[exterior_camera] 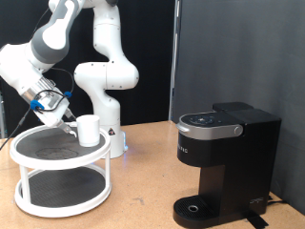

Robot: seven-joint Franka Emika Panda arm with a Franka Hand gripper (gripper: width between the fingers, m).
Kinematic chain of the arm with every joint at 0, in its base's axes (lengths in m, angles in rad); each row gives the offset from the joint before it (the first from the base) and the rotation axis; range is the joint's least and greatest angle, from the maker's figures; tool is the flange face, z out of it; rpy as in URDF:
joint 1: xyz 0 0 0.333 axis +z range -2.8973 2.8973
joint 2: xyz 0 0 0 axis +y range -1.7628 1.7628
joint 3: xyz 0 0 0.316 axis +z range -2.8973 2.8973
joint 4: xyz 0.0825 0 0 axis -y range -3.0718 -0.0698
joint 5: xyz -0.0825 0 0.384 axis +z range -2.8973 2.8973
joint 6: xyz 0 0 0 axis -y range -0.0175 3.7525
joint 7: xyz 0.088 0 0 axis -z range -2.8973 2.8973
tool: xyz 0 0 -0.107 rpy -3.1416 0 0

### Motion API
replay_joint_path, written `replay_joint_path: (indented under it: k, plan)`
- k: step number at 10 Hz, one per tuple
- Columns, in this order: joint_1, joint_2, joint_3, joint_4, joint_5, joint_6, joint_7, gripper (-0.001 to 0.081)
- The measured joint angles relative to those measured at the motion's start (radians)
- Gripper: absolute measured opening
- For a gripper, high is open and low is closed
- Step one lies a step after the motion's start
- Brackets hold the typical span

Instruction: Make a cup of coffee with the keurig machine

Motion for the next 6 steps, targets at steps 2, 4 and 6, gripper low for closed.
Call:
replay_joint_path:
  k: [2,4,6]
  plan:
    - [0.002,0.000,0.000,-0.003,0.004,0.000,-0.001,0.0637]
    - [0.002,0.000,0.000,-0.004,0.005,0.000,-0.001,0.0500]
    - [0.002,0.000,0.000,-0.007,0.005,0.009,-0.001,0.0300]
